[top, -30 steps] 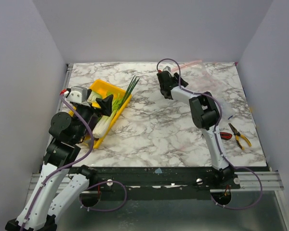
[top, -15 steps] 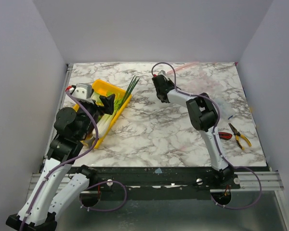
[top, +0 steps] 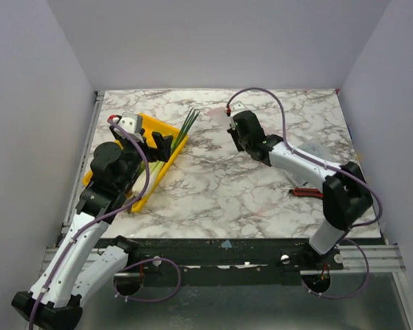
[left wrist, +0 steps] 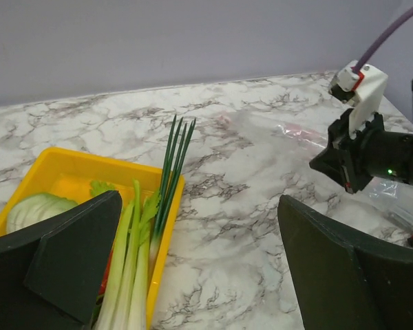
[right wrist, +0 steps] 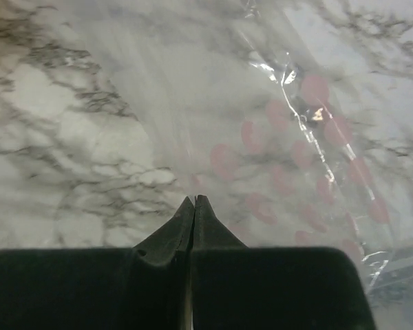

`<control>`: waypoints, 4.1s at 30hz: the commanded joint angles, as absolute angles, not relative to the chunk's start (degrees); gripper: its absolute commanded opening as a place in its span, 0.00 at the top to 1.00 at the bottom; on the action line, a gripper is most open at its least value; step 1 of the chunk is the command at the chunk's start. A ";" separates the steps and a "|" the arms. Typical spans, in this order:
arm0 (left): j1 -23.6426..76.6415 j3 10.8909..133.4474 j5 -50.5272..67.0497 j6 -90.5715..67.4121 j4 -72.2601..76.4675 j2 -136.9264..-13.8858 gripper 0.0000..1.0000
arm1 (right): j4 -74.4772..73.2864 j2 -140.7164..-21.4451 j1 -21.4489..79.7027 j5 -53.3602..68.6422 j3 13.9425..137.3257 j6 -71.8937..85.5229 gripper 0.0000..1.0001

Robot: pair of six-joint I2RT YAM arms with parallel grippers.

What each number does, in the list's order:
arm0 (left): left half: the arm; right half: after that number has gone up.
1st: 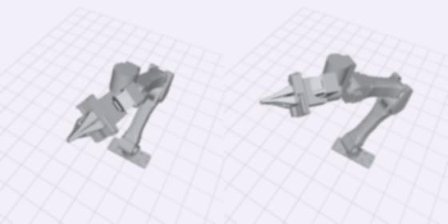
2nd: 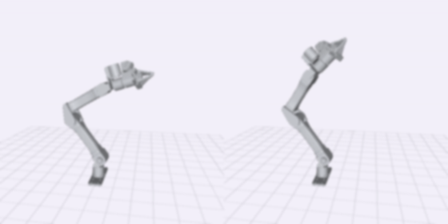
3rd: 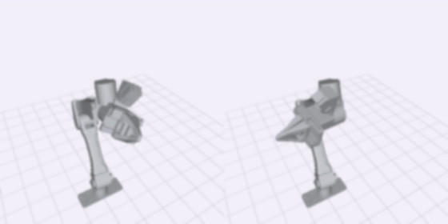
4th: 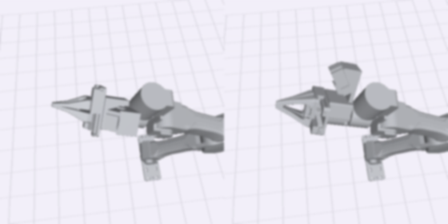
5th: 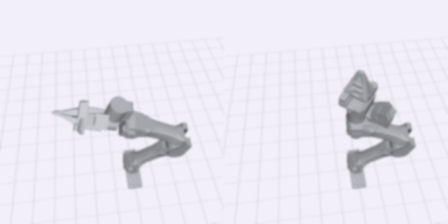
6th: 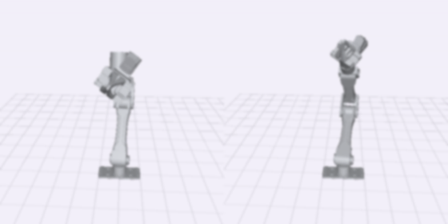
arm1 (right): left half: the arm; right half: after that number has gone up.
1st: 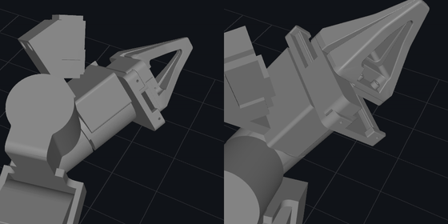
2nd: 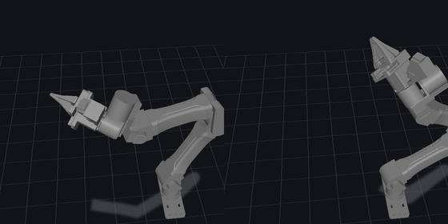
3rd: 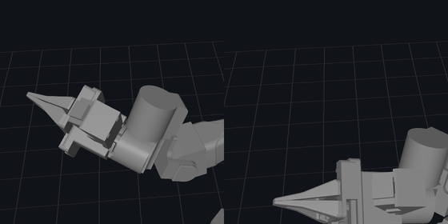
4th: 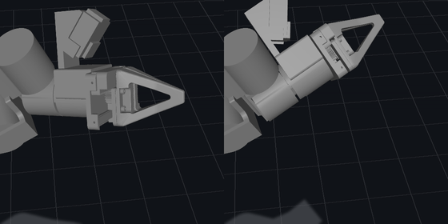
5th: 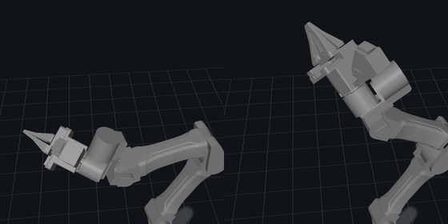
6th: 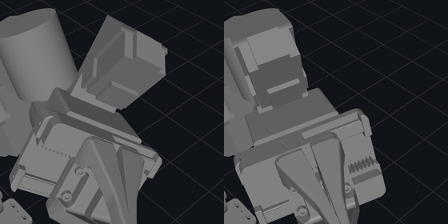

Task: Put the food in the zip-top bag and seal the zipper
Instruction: Pick up the zipper food storage bag at the center of the board, then open the zipper of the food storage bag at the center of the board.

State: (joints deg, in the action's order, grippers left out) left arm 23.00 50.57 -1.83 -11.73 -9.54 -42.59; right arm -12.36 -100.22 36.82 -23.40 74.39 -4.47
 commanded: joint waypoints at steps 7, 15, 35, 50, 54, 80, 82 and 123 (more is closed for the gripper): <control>22.94 52.68 4.72 -16.00 -10.11 -46.31 0.01 | 2.35 -76.29 36.55 8.88 49.69 9.69 0.99; 22.94 55.67 8.61 -32.09 -17.92 -49.62 0.02 | 4.28 -68.07 36.54 5.43 43.18 12.06 0.99; 19.86 42.91 17.46 -85.87 -18.50 -56.11 0.23 | 7.64 -53.28 36.49 3.11 34.02 15.89 0.99; 18.72 42.42 18.76 -101.89 -7.14 -67.93 0.27 | 5.39 -50.08 36.49 2.98 34.09 14.82 0.99; 18.72 49.38 20.97 -102.00 -12.19 -73.61 0.27 | 4.92 -50.19 36.55 3.01 34.23 14.57 0.99; 23.15 56.56 28.24 -104.10 -10.58 -87.36 0.75 | 5.05 -49.78 36.56 3.99 34.70 15.33 0.99; 23.46 56.75 28.95 -104.17 -9.40 -87.93 0.80 | 5.43 -50.25 36.52 4.62 34.62 15.53 0.99; 44.64 66.41 -10.56 -41.78 -14.44 -69.53 1.00 | -40.48 -74.42 40.42 -18.80 84.66 37.70 0.00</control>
State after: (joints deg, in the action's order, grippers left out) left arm 43.16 65.17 -3.86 -45.54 -15.05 -70.32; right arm -32.36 -71.55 37.47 -8.08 78.94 36.16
